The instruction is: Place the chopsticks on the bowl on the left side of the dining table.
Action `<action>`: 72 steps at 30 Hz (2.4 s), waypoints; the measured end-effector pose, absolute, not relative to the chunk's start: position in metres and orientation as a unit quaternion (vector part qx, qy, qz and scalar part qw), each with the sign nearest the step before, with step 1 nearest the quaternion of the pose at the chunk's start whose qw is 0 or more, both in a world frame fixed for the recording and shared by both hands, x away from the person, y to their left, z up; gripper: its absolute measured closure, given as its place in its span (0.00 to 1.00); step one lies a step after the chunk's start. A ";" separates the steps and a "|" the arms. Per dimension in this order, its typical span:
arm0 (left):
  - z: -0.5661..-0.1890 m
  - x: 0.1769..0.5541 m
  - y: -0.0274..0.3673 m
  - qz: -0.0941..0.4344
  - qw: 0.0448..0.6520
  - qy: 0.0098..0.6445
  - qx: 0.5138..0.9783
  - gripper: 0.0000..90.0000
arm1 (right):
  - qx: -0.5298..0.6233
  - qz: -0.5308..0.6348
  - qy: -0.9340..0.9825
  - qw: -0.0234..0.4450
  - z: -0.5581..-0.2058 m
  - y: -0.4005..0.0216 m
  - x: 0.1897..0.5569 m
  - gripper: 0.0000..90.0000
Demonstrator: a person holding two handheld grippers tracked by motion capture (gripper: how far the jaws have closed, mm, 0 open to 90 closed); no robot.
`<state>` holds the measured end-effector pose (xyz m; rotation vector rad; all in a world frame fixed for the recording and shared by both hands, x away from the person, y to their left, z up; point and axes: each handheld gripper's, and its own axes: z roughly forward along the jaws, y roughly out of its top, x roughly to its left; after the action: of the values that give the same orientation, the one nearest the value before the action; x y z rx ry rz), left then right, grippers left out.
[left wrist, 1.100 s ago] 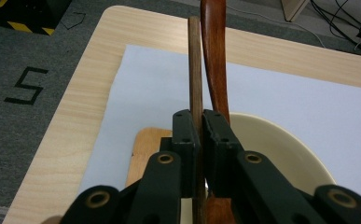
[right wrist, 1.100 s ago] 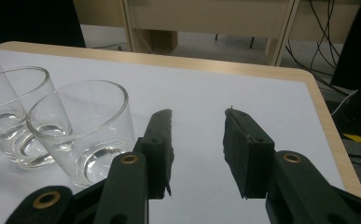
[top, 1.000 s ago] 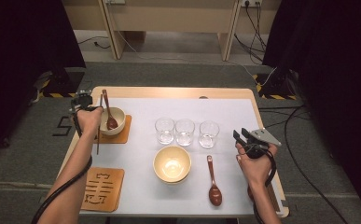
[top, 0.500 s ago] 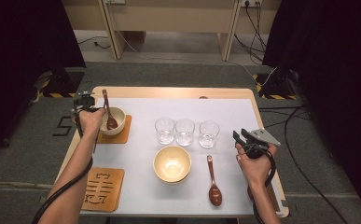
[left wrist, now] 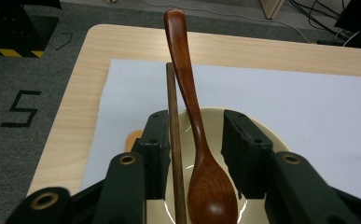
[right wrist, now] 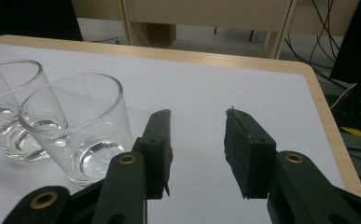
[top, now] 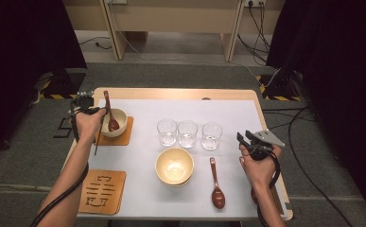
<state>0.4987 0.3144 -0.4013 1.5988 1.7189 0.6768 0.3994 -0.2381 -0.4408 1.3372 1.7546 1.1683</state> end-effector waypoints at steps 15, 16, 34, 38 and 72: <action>-0.388 0.463 0.311 0.268 0.377 0.627 0.627 0.59 | 0.517 0.427 0.674 0.310 -0.436 -0.244 0.401 0.67; -0.387 0.460 0.310 0.269 0.378 0.624 0.628 0.59 | 0.517 0.425 0.675 0.311 -0.436 -0.245 0.401 0.67; -0.392 0.401 0.308 0.292 0.414 0.593 0.625 0.56 | 0.548 0.391 0.685 0.279 -0.435 -0.262 0.402 0.68; -0.397 0.390 0.308 0.298 0.420 0.593 0.619 0.55 | 0.560 0.376 0.694 0.254 -0.435 -0.268 0.400 0.70; -0.402 0.378 0.314 0.295 0.425 0.598 0.612 0.54 | 0.627 0.168 0.755 0.094 -0.441 -0.292 0.395 0.83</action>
<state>0.3782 0.3139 -0.4023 1.5313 1.4956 0.7369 0.3946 -0.2923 -0.4406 1.8608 2.2382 0.4984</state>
